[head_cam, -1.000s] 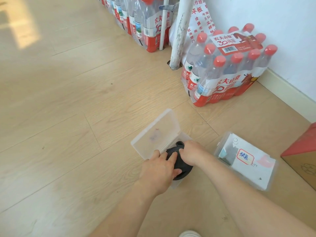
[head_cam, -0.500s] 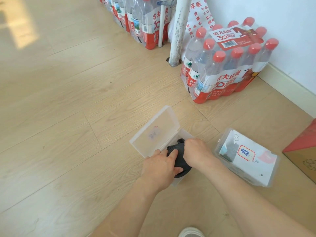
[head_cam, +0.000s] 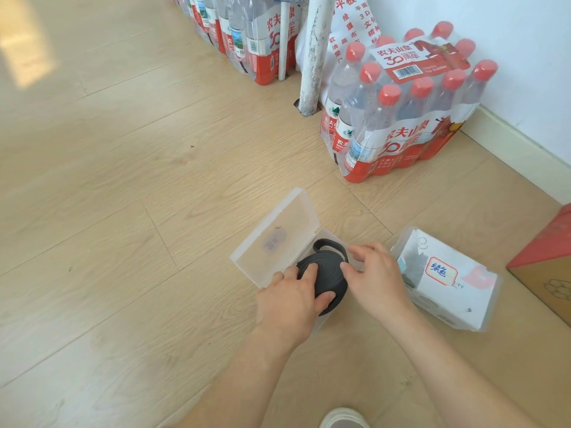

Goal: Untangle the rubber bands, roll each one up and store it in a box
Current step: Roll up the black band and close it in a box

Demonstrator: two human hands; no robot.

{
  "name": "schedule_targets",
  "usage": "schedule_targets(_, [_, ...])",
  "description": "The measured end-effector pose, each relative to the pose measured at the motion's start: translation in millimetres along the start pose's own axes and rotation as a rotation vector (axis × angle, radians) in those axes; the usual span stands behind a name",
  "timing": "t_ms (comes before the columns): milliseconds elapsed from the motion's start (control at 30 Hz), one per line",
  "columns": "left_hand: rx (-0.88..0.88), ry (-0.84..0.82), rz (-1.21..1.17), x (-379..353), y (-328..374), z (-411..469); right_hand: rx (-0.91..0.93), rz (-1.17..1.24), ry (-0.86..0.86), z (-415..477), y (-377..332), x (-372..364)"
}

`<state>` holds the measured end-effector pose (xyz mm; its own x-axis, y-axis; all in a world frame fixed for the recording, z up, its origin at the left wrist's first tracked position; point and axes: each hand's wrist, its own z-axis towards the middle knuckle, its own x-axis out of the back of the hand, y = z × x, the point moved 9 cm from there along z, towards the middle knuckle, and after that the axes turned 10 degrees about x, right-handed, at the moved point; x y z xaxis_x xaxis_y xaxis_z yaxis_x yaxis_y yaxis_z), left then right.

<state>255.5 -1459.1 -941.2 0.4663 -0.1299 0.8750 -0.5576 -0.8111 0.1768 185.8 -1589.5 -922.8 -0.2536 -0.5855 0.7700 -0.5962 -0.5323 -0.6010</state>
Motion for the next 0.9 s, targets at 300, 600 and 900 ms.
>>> schedule_targets(300, [0.033, 0.052, -0.118, -5, 7, -1, 0.092, 0.195, -0.226, 0, 27, -13])
schedule_targets(600, [0.055, 0.155, -0.163, 10, -23, -3, 0.088, 0.331, -0.13, -32, 26, -46])
schedule_targets(900, [-0.011, 0.076, -0.369, 16, -45, -8, 0.164, 0.24, -0.07, -39, 21, -42])
